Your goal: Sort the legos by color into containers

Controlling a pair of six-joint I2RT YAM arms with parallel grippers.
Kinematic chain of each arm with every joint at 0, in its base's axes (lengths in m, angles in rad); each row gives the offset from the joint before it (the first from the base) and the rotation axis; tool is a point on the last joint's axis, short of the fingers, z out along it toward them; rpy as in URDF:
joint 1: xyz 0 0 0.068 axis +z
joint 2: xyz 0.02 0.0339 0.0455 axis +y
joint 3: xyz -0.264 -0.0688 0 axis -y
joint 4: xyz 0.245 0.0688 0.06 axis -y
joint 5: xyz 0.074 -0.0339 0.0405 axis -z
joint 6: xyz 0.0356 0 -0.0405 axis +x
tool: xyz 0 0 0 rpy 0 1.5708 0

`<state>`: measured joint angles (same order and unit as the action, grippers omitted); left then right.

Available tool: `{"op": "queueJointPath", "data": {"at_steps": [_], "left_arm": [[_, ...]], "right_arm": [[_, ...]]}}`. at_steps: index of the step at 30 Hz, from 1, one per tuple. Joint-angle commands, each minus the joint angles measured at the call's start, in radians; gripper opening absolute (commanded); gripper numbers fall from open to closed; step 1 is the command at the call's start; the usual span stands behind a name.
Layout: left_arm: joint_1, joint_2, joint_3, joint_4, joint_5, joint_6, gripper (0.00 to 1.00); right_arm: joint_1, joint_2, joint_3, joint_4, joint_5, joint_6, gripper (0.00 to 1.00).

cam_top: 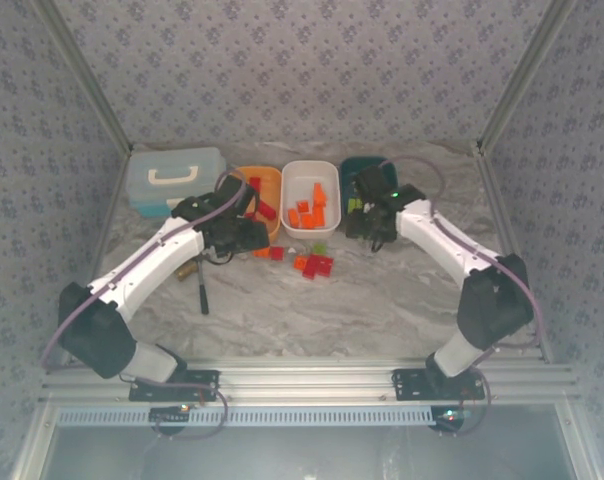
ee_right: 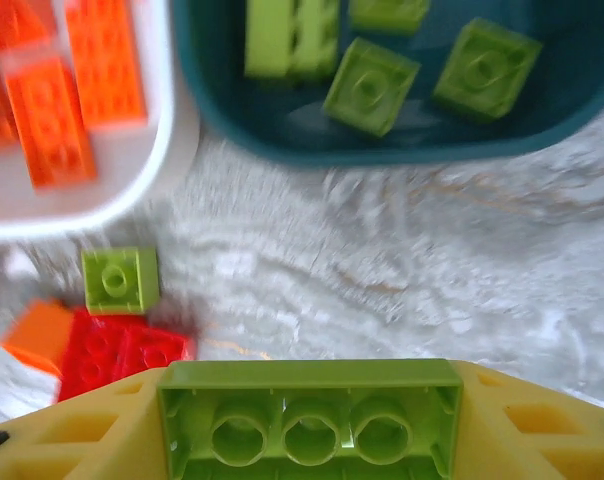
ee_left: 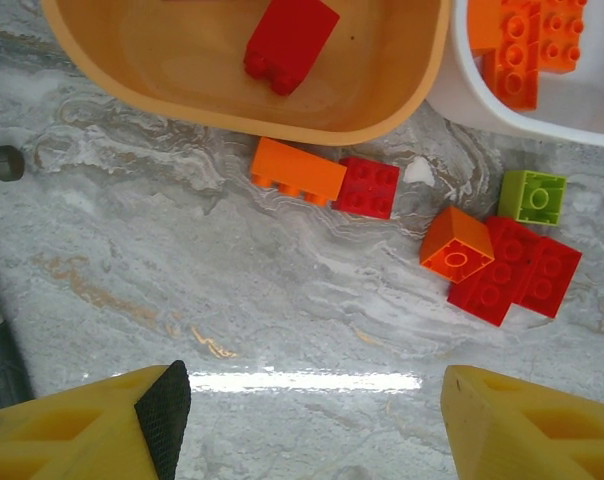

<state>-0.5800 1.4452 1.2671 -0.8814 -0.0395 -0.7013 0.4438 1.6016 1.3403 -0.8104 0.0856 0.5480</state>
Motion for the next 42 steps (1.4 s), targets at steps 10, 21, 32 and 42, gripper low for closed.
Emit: {"op": "queueJointPath", "data": {"at_steps": [10,21,32,42], "left_arm": [[-0.028,0.080,0.105,0.051,0.044,0.007,0.69],[-0.030,0.070,0.098,0.083,0.068,0.040,0.69],[-0.094,0.109,0.021,0.197,0.154,0.158,0.68],[-0.139,0.284,0.026,0.179,0.163,0.256,0.70]], "right_arm": [[-0.227,0.355,0.485,-0.062,-0.043,0.728,0.60],[-0.254,0.629,0.777,-0.254,-0.016,1.093,0.63],[-0.253,0.711,0.829,-0.412,0.013,1.277,0.62],[-0.251,0.779,0.895,-0.443,-0.004,1.305,0.70]]}}
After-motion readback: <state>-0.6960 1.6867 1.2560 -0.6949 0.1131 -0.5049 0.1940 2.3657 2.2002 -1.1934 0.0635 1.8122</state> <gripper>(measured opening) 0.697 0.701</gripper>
